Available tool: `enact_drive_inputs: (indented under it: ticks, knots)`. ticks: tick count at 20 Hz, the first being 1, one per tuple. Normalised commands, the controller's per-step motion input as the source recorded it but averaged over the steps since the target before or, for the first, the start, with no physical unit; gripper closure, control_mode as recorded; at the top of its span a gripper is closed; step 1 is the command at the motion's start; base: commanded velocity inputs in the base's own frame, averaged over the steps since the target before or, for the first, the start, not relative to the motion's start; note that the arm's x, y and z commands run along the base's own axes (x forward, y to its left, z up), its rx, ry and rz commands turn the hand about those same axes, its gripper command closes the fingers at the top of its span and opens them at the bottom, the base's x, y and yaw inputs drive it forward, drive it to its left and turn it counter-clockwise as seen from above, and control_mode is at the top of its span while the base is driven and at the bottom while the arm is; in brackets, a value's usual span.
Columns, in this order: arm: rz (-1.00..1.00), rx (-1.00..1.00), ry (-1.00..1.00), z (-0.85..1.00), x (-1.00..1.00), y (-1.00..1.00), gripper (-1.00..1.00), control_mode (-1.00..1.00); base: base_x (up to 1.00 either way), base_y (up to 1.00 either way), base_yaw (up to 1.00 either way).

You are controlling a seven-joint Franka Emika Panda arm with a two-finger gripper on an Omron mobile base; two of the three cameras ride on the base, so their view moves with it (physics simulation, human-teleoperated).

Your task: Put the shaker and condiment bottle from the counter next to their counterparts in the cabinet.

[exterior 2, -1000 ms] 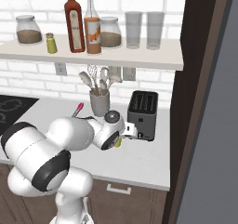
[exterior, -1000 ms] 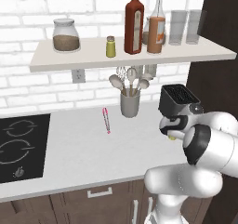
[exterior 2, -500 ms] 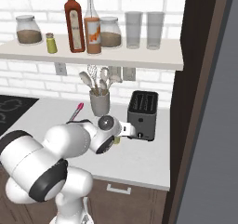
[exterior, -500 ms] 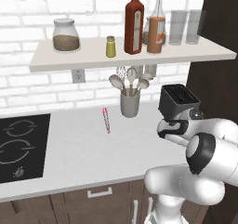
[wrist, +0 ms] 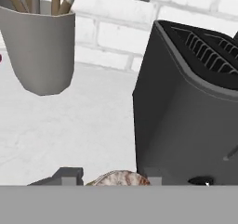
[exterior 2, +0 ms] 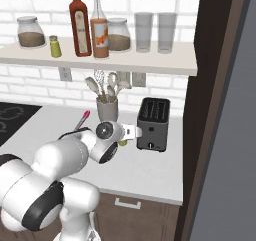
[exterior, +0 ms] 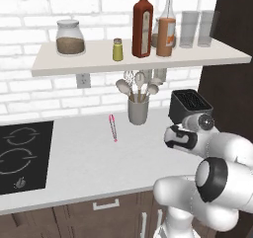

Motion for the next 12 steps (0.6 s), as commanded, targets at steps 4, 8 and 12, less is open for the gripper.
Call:
enact_drive_inputs:
  ticks: [4,8,12]
  knots:
    - [0.01,-0.06,-0.01,0.45,0.0,0.22,1.0,-1.0,0.0,0.0,0.0]
    - [0.03,-0.06,0.0,0.49,0.0,0.2,1.0,-1.0,0.0,0.0,0.0]
    - [0.03,-0.03,0.0,0.54,0.0,0.19,1.0,-1.0,0.0,0.0,0.0]
